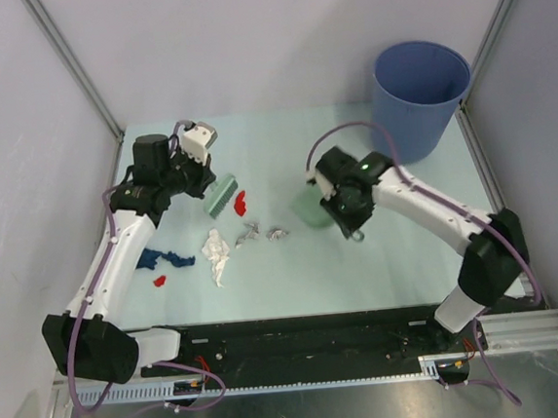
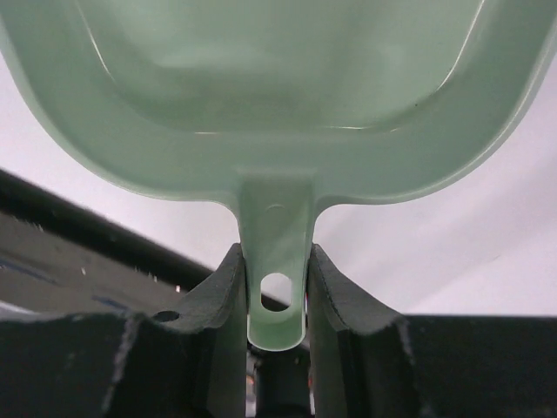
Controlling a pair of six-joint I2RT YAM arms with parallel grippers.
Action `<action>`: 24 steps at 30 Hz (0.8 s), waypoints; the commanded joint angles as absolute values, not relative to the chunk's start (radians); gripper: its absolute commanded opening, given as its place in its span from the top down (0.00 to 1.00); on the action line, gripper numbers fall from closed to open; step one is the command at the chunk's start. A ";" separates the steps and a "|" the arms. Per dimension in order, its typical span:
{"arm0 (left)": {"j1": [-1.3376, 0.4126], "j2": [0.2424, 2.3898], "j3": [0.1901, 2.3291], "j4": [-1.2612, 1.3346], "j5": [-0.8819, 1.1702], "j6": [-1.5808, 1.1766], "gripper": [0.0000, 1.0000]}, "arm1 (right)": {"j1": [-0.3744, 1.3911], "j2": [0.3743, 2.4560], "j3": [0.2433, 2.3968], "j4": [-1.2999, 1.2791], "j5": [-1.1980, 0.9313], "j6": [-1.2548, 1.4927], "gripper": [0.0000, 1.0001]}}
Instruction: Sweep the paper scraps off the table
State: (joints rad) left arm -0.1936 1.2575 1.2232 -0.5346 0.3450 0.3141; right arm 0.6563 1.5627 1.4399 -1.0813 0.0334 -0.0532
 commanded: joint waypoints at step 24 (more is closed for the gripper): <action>-0.104 1.322 1.196 -0.511 0.305 0.324 1.00 | 0.769 1.879 1.374 -1.109 -0.034 -0.054 1.00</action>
State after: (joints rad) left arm -0.1215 1.3041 1.1835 -0.5365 0.3157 0.3153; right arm 0.7807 1.8610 1.3762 -1.1301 -0.0105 -0.0425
